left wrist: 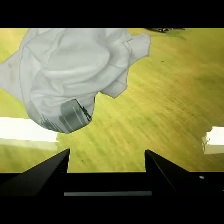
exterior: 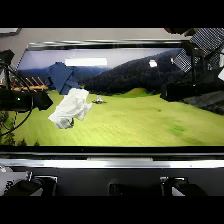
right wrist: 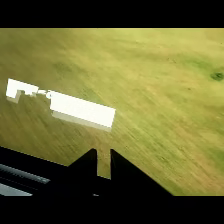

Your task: Fold the clothes and pants, and hang the long-sleeved shirts on hangers.

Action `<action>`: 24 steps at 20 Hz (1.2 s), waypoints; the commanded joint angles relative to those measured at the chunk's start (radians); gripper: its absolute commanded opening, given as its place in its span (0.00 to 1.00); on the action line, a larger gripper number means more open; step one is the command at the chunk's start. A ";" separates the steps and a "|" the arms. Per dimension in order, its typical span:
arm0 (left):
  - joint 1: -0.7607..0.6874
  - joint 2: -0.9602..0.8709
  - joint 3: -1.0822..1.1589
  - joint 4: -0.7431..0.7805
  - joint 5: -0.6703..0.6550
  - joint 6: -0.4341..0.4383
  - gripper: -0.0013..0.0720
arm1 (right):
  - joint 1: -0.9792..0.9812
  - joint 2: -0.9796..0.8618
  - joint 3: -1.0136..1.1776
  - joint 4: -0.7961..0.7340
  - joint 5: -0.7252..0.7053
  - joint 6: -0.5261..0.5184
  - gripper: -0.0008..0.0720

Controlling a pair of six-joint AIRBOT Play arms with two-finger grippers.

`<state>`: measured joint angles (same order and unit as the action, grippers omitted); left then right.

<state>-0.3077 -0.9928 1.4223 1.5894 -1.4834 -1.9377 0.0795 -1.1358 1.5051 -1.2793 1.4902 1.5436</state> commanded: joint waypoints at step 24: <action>0.001 0.001 0.000 0.000 0.014 0.000 0.75 | 0.000 -0.001 0.000 0.000 0.000 0.000 0.20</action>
<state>-0.3077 -0.9928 1.4223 1.5894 -1.4757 -1.9381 0.0795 -1.1358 1.5051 -1.2793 1.4902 1.5436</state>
